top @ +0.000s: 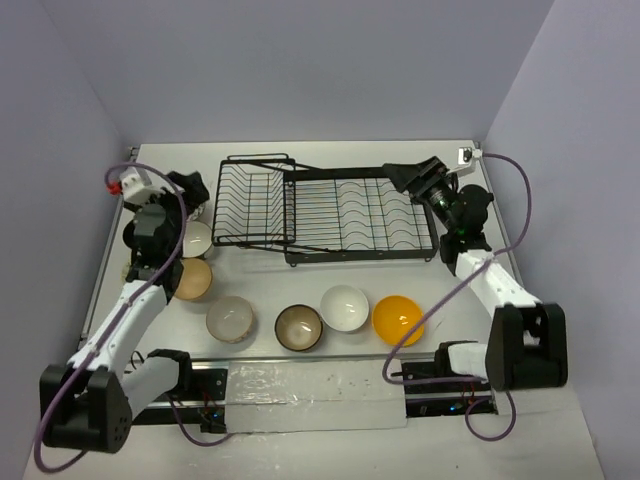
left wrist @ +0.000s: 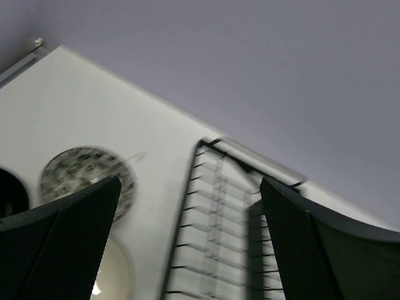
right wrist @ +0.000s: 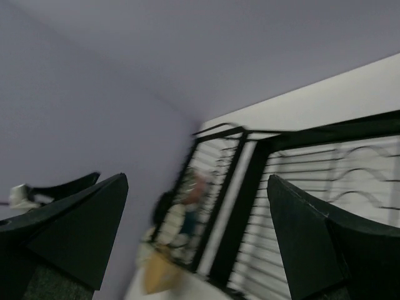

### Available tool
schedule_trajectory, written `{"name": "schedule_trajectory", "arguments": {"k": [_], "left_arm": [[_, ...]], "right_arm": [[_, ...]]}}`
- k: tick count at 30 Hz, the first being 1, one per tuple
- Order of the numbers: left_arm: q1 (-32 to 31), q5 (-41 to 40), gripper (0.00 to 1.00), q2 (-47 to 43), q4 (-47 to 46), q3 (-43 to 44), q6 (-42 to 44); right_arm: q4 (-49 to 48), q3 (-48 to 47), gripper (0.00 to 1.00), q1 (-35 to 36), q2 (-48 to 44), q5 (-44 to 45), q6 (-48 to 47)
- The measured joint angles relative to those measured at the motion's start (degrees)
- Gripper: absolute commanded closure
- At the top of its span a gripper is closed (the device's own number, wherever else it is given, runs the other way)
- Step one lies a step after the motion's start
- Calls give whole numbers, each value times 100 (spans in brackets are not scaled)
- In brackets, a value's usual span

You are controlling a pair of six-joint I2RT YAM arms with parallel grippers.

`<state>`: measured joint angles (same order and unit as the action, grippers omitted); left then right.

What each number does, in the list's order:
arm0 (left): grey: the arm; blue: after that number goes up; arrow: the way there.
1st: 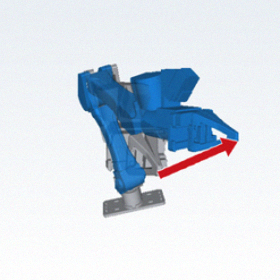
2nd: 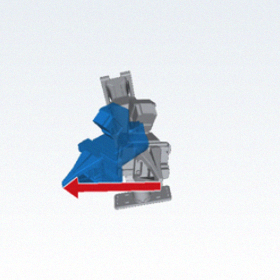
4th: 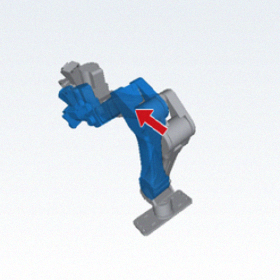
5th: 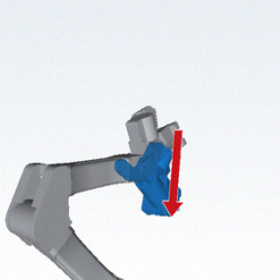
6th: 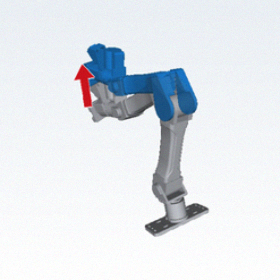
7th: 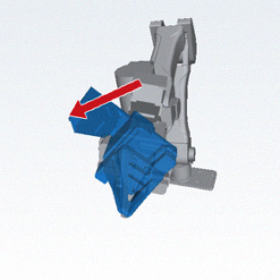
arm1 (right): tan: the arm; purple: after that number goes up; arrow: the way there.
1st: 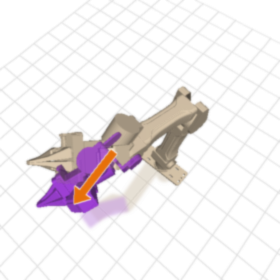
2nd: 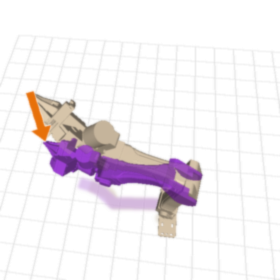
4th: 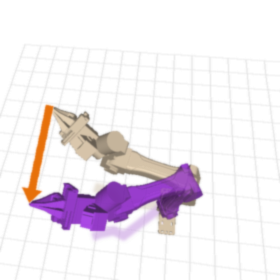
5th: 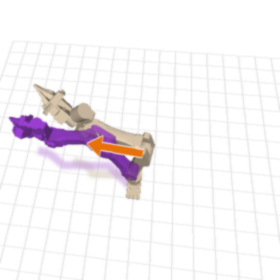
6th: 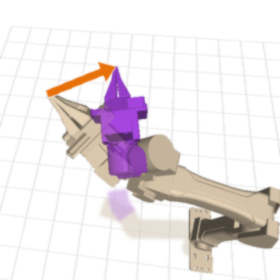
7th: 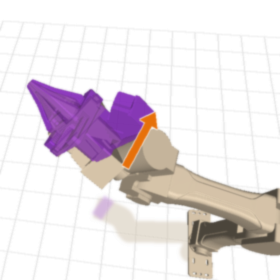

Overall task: Load the bowls into the dish rack
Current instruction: Pick up the bowl from the center of the board.

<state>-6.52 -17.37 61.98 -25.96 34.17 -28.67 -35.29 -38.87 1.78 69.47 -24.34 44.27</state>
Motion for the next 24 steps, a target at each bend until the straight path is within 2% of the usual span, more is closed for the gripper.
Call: {"name": "schedule_trajectory", "arguments": {"k": [2,5,7,9,13,16,18,19,22,24], "left_arm": [[-122,15,1,-328,284,446,-420],[-188,146,1,-39,599,1641,-796],[-234,271,1,173,1029,2378,-881],[-295,326,1,356,1484,2830,-868],[-354,358,1,365,2129,3134,-691],[-361,313,1,249,2505,3104,-560],[-361,291,1,184,2686,3086,-492],[-358,291,1,164,2774,3088,-461],[-365,297,1,232,3150,3250,-343],[-369,295,1,345,3366,3451,-221]], "right_arm": [[-1117,0,0,-74,533,-645,1346],[-2769,-85,0,-105,1864,-1357,3399],[-3097,-205,0,-103,2776,-1738,4406],[-3069,-179,0,-90,3226,-2039,4940],[-3309,-144,0,-81,2979,-2448,5176],[-3353,-142,0,-66,2293,-2608,4533],[-2555,-190,0,-24,1510,-2527,3554],[-1818,-306,0,59,1029,-2293,2830],[365,-1056,0,741,-96,-798,774],[1287,-1480,0,1460,-745,363,-367]]}}
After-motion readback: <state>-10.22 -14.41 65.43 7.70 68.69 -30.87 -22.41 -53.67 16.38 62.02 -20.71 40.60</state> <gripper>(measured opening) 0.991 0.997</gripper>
